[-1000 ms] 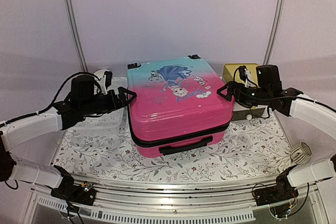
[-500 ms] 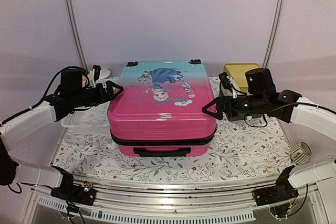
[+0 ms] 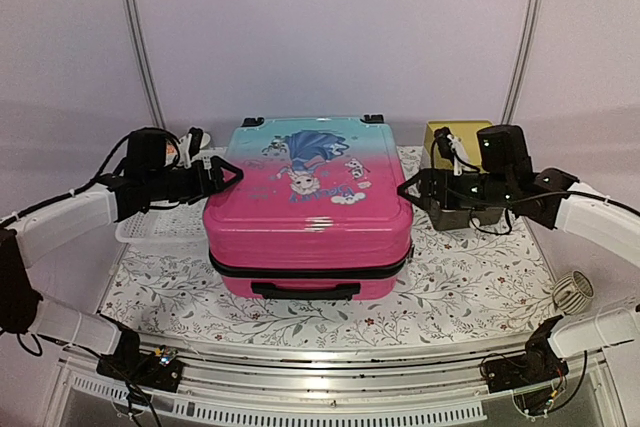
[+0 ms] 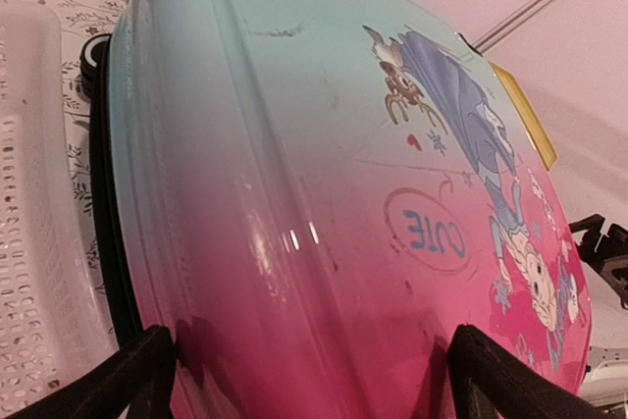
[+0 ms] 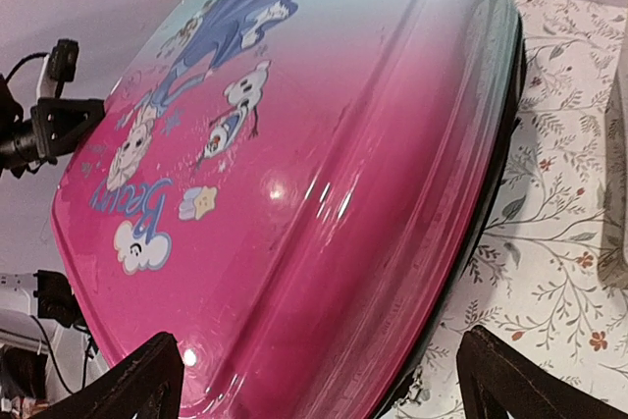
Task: Open, take out, and arrange the luggage
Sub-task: Adjust the luggage at the center of the board.
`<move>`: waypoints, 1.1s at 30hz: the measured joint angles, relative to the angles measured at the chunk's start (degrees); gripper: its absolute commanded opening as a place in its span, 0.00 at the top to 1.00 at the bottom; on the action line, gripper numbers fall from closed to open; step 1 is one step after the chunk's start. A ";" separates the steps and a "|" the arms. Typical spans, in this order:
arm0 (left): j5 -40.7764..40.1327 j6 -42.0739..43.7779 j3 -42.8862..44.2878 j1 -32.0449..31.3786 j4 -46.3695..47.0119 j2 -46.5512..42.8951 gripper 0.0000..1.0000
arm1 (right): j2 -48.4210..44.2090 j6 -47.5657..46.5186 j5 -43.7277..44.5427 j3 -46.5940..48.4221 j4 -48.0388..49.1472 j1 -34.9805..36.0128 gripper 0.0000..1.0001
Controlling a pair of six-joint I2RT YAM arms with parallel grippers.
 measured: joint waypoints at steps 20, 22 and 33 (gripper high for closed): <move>-1.09 -1.79 19.06 -1.66 2.19 21.24 0.02 | 1.03 -0.09 -10.40 -7.32 8.37 -0.68 0.00; -1.79 -1.29 21.94 -1.66 2.19 23.69 0.02 | 1.68 -0.09 -11.08 -7.30 9.14 -0.87 0.00; -6.23 5.77 26.01 -1.77 0.20 24.68 0.02 | 4.33 -2.43 -11.72 -5.33 10.25 1.33 0.01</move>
